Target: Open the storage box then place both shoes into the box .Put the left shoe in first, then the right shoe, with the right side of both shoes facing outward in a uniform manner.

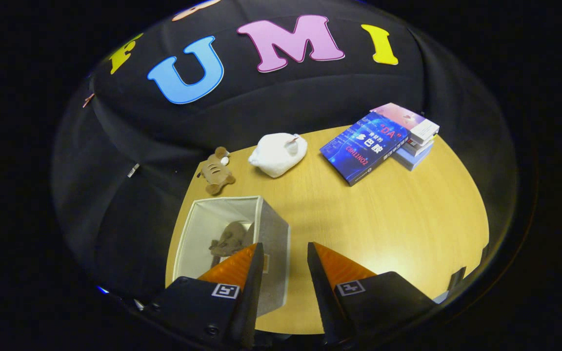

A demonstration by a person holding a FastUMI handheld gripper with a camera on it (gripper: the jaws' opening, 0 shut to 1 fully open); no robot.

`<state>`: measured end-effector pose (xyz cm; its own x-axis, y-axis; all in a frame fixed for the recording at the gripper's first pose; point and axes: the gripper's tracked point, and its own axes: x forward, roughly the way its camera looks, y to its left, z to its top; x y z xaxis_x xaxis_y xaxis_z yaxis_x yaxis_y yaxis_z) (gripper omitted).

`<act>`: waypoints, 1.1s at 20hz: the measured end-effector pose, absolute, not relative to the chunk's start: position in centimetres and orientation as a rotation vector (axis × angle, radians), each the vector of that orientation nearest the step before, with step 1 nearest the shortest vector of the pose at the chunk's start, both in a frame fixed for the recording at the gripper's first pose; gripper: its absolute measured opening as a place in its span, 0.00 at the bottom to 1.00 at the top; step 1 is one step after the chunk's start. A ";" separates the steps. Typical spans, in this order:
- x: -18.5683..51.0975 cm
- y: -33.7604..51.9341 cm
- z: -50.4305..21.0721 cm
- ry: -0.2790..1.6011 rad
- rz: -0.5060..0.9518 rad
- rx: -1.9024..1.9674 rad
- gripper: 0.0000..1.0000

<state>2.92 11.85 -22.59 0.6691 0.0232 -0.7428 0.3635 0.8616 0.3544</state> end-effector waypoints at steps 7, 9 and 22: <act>0.1 5.3 -21.5 0.730 -0.241 0.305 0.85; -0.8 3.7 -21.1 0.704 -0.243 0.254 0.90; -4.4 -5.9 -15.5 0.457 -0.263 0.144 0.98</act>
